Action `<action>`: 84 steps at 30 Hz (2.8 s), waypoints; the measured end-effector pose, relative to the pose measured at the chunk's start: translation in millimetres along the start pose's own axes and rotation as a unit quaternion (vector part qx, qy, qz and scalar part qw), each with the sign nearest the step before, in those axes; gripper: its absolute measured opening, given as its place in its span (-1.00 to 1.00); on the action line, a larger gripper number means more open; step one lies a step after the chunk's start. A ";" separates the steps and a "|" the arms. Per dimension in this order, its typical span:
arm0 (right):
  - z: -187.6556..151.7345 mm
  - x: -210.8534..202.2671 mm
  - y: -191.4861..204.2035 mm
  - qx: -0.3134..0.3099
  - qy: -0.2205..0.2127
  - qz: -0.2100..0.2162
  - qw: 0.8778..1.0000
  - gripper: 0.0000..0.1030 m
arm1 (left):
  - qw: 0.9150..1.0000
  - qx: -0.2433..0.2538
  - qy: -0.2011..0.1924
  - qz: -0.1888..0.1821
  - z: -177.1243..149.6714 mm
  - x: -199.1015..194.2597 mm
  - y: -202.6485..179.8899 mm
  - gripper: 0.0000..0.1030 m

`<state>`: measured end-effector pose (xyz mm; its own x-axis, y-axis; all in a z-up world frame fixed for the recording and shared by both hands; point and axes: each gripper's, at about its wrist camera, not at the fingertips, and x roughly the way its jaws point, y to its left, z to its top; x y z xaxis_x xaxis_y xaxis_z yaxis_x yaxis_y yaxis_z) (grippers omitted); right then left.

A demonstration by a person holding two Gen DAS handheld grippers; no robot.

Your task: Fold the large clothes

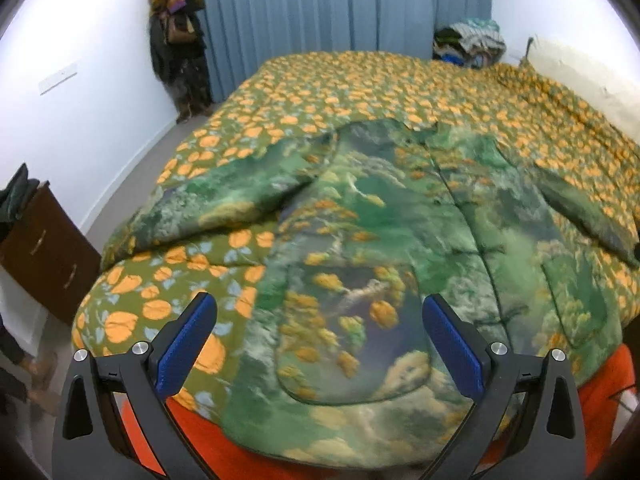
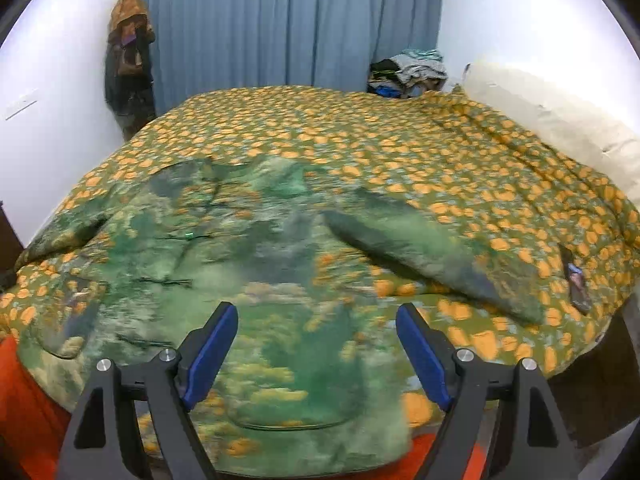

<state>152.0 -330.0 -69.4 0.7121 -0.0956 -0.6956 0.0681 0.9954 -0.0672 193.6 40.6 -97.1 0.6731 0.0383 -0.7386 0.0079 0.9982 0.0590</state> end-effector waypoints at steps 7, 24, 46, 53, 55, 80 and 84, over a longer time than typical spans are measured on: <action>-8.0 8.1 43.5 -0.021 0.033 0.029 0.999 0.63 | 1.000 0.013 0.015 0.011 -6.7 -9.2 -15.3 0.99; -24.1 23.1 49.6 -0.013 0.082 0.023 0.996 0.63 | 0.998 0.036 0.046 0.009 -22.5 5.9 -31.6 0.99; -28.4 23.4 84.5 -0.069 0.053 0.072 0.994 0.63 | 0.996 0.053 -0.003 -0.070 -31.8 -21.1 -51.3 0.98; -29.9 26.7 79.2 -0.064 0.054 0.059 0.995 0.63 | 0.994 0.068 -0.013 -0.083 -34.5 -24.5 -61.2 0.98; -31.0 28.3 77.9 -0.062 0.055 0.056 0.995 0.63 | 0.994 0.071 -0.012 -0.083 -35.4 -24.7 -63.2 0.98; -25.0 29.4 55.3 -0.022 0.048 0.044 0.998 0.63 | 0.995 0.079 -0.010 -0.062 -38.7 -26.2 -62.0 0.98; -16.0 30.8 7.5 0.033 0.034 0.039 0.998 0.63 | 0.996 0.073 -0.019 -0.055 -39.6 -27.3 -55.0 0.98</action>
<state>163.2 -325.5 -102.8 0.6685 -0.0150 -0.7436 0.0608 0.9976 0.0346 145.5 -13.6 -106.7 0.6903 -0.0748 -0.7197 0.1882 0.9790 0.0787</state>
